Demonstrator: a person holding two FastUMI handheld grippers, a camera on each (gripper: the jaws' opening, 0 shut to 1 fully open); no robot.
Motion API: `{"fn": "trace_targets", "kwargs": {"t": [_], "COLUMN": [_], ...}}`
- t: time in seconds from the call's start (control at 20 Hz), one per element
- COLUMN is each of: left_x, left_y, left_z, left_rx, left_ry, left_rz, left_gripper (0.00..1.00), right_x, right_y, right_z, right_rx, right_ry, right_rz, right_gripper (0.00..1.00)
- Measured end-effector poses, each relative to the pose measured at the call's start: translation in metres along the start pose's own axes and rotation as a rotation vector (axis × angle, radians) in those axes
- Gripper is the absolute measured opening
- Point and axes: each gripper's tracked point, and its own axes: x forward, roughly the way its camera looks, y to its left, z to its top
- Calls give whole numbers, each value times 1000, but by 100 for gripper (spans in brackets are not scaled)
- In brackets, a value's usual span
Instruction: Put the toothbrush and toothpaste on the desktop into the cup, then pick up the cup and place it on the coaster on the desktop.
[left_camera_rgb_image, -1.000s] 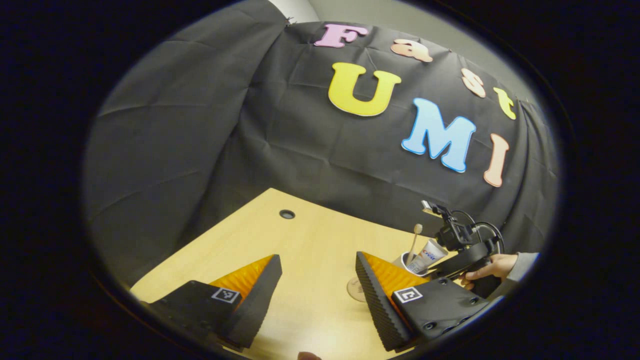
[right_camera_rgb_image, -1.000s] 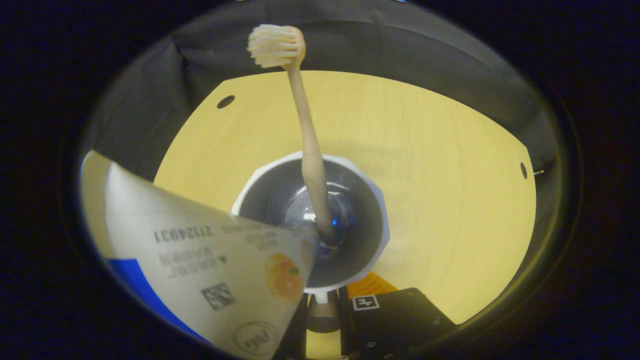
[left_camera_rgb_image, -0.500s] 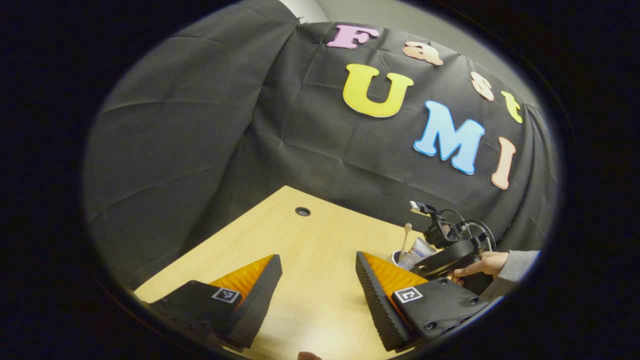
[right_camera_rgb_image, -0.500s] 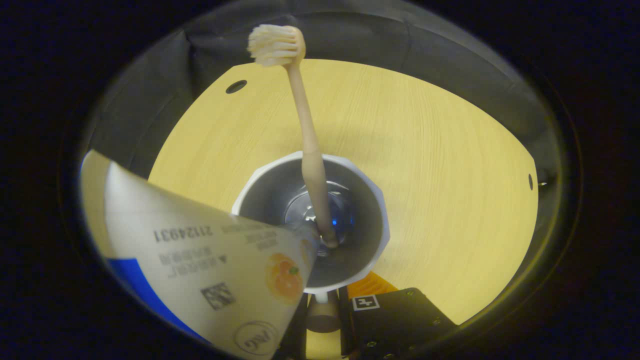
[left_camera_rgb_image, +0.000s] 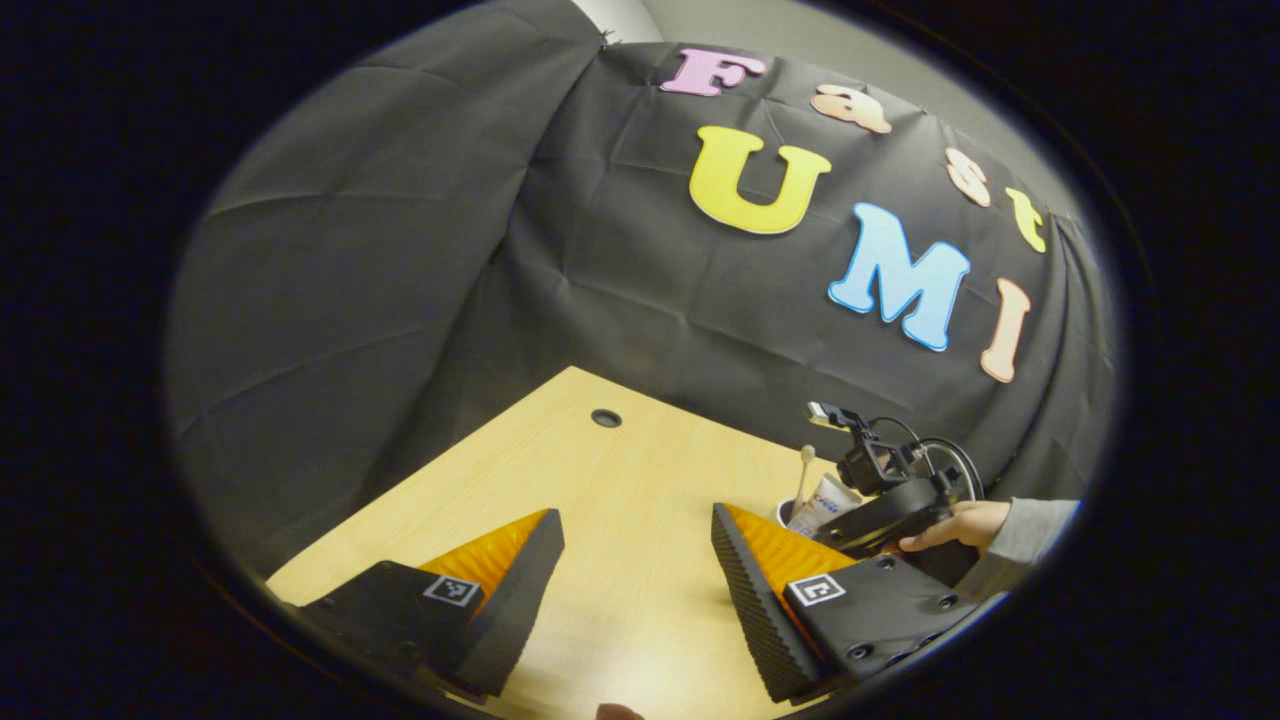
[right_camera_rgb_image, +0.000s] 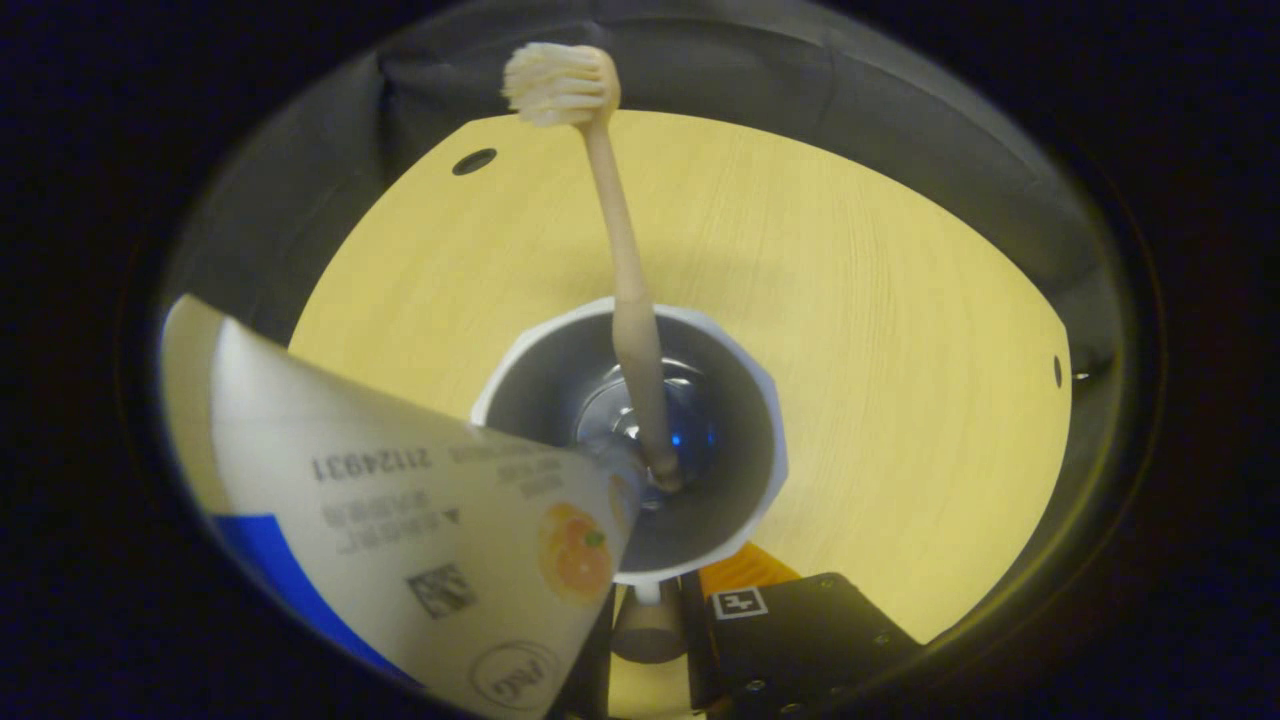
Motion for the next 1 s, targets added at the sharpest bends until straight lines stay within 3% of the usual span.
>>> {"fn": "trace_targets", "kwargs": {"t": [0.1,0.2,0.25,0.35,0.55,0.6,0.7,0.75,0.8,1.0], "left_x": [2,3,4,6,13,14,16,16,16,9], "left_y": [-4,-13,-20,-34,-61,-69,-86,-95,-106,-150], "left_z": [3,7,8,9,8,8,10,12,12,14], "left_rx": [7,20,27,42,59,70,99,116,131,163], "left_ry": [-4,-10,-13,-17,-12,-13,-20,-22,-24,-39], "left_rz": [-5,-15,-24,-43,-82,-90,-111,-123,-137,-192], "left_gripper": [96,96,96,96,96,92,96,92,96,96], "right_x": [-14,-24,-30,-44,-75,-86,-106,-117,-131,-194], "right_y": [-2,-1,-2,-4,-4,-6,-12,-16,-24,-58], "right_z": [-1,-1,-2,-6,-18,-21,-28,-31,-35,-44], "right_rx": [9,18,20,28,62,70,83,88,95,102], "right_ry": [-22,-45,-60,-92,-172,-202,-271,-314,-360,-584], "right_rz": [17,37,43,57,97,102,97,88,70,-24], "right_gripper": [39,59,80,88,90,89,89,89,89,89]}}
